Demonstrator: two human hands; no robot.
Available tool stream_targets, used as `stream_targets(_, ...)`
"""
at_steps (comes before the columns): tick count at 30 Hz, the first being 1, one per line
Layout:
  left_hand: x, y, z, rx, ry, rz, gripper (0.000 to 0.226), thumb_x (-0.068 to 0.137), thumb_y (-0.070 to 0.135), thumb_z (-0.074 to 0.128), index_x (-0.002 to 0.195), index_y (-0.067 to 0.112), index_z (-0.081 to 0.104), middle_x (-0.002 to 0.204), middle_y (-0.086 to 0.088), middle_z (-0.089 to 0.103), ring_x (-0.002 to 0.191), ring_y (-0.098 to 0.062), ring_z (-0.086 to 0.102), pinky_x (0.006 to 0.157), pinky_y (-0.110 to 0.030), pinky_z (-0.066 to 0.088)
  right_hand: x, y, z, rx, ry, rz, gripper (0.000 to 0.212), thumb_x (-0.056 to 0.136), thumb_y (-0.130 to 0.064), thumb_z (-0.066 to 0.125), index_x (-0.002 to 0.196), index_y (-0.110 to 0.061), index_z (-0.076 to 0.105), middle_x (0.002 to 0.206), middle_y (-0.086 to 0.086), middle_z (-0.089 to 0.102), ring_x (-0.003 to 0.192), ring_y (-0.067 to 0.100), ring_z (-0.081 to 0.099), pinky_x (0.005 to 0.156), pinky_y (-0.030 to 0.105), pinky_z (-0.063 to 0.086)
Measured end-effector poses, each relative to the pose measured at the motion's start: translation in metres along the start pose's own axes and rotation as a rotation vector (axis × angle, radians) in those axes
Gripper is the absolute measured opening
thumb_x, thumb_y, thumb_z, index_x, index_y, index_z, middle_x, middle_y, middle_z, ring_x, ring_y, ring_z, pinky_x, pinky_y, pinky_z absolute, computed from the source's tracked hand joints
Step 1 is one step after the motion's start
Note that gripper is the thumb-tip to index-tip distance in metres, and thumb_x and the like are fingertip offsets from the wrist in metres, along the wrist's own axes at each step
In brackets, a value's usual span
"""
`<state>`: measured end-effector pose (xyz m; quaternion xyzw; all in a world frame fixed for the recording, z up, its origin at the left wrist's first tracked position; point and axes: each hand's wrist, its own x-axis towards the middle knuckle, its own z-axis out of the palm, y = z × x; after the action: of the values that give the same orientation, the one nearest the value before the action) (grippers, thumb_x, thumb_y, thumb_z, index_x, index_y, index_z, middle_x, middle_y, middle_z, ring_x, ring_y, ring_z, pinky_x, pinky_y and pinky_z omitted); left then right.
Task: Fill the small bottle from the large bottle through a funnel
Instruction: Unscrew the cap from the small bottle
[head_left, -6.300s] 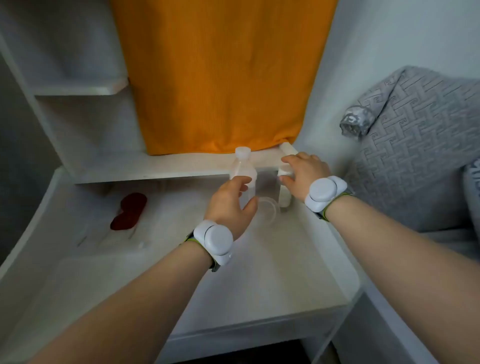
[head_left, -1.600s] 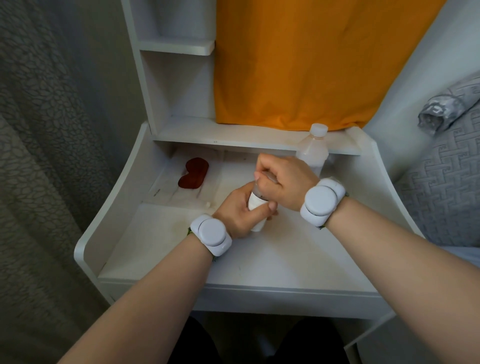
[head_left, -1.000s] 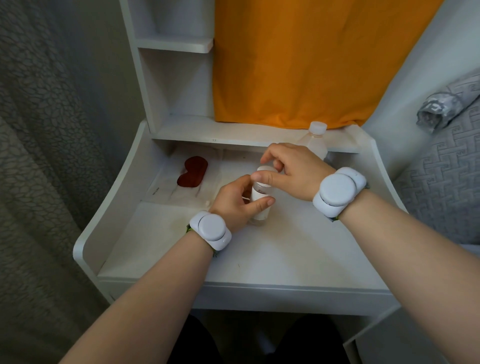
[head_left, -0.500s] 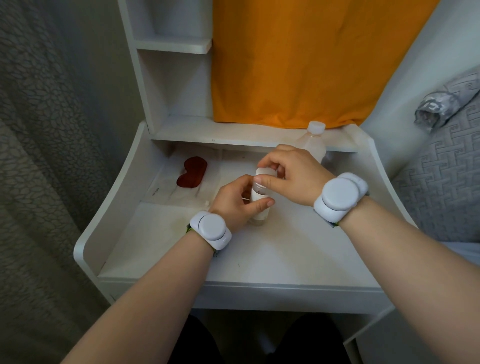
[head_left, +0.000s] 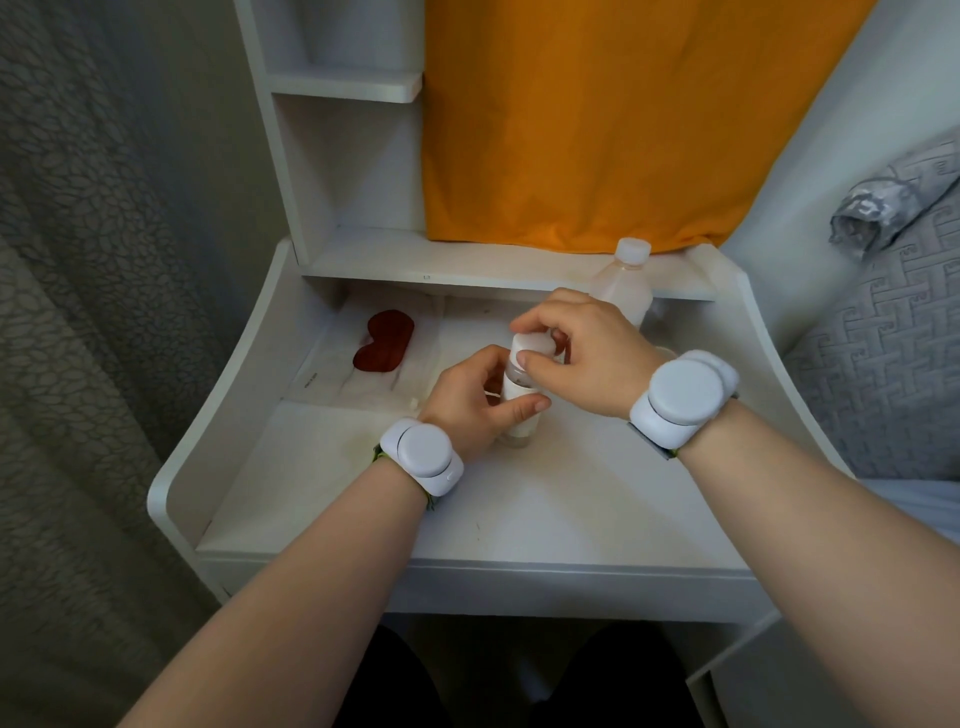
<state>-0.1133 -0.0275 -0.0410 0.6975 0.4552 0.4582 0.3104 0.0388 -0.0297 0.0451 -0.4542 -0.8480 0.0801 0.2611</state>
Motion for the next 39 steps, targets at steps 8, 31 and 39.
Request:
stream_targets(8, -0.001, 0.002, 0.001, -0.015, 0.003, 0.006, 0.038, 0.075, 0.028, 0.076, 0.104, 0.011, 0.058, 0.095, -0.010, 0.067, 0.089, -0.027, 0.064, 0.082, -0.044, 0.053, -0.004, 0.002, 0.004, 0.008, 0.094, 0.019, 0.040, 0.077, -0.043, 0.068, 0.106, -0.017, 0.062, 0.096, -0.007, 0.049, 0.080, 0.005, 0.047, 0.066, 0.017, 0.037)
stream_targets(31, -0.001, 0.004, 0.001, -0.024, 0.013, -0.005, 0.034, 0.075, 0.024, 0.076, 0.098, 0.009, 0.058, 0.093, -0.010, 0.068, 0.087, -0.029, 0.064, 0.079, -0.040, 0.054, -0.009, 0.001, 0.011, 0.047, 0.119, 0.027, 0.044, 0.077, -0.030, 0.066, 0.119, -0.020, 0.058, 0.106, -0.006, 0.053, 0.090, 0.007, 0.051, 0.069, 0.004, 0.035)
stream_targets(39, -0.001, 0.005, 0.001, -0.025, 0.008, -0.008, 0.035, 0.075, 0.025, 0.076, 0.100, 0.010, 0.058, 0.095, -0.008, 0.068, 0.088, -0.027, 0.064, 0.081, -0.041, 0.053, -0.008, 0.001, 0.019, 0.013, 0.179, 0.085, 0.033, 0.079, -0.035, 0.065, 0.106, -0.016, 0.062, 0.098, -0.001, 0.053, 0.083, 0.012, 0.050, 0.072, 0.022, 0.037)
